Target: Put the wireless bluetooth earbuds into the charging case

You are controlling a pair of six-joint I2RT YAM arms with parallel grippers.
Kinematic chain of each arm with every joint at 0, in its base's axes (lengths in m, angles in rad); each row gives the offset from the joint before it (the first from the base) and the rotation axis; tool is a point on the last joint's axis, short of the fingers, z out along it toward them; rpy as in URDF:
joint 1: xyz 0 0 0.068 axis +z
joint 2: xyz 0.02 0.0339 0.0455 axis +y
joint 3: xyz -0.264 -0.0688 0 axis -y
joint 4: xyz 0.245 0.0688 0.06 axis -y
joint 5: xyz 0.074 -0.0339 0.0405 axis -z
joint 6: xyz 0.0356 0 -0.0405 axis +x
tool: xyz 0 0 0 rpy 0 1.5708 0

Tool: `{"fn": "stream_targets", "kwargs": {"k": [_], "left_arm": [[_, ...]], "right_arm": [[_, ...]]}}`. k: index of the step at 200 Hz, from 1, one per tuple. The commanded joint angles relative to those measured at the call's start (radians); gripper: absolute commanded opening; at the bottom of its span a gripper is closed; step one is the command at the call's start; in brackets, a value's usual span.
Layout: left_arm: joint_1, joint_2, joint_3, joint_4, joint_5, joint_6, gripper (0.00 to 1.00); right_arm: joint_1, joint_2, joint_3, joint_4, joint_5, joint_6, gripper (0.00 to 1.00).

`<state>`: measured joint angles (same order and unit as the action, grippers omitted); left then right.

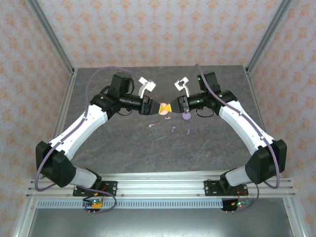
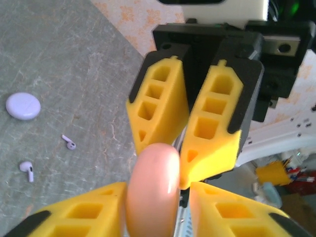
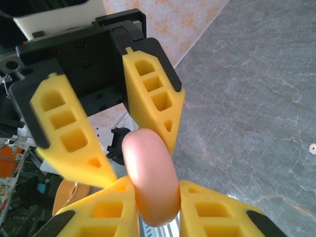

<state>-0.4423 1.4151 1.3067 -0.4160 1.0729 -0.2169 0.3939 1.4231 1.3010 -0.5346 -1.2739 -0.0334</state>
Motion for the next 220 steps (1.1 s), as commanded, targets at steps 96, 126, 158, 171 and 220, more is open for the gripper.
{"fn": "stream_targets", "kwargs": {"k": [96,126,158,171,220], "left_arm": [[0.001,-0.237,-0.316,0.552,-0.250,-0.429,0.66],[-0.018,-0.230,-0.309,0.558,-0.213,-0.413,0.64],[-0.043,-0.208,-0.286,0.549,-0.204,-0.399,0.54],[-0.047,-0.200,-0.278,0.541,-0.205,-0.395,0.51],[-0.055,-0.188,-0.264,0.545,-0.207,-0.394,0.43]], "right_arm": [[-0.008,-0.165,-0.174,0.524,0.115,0.432,0.20],[0.003,-0.164,-0.160,0.500,0.106,0.420,0.20],[0.015,-0.160,-0.155,0.483,0.105,0.409,0.20],[0.018,-0.160,-0.154,0.480,0.103,0.408,0.20],[0.026,-0.162,-0.135,0.397,0.086,0.348,0.20]]}}
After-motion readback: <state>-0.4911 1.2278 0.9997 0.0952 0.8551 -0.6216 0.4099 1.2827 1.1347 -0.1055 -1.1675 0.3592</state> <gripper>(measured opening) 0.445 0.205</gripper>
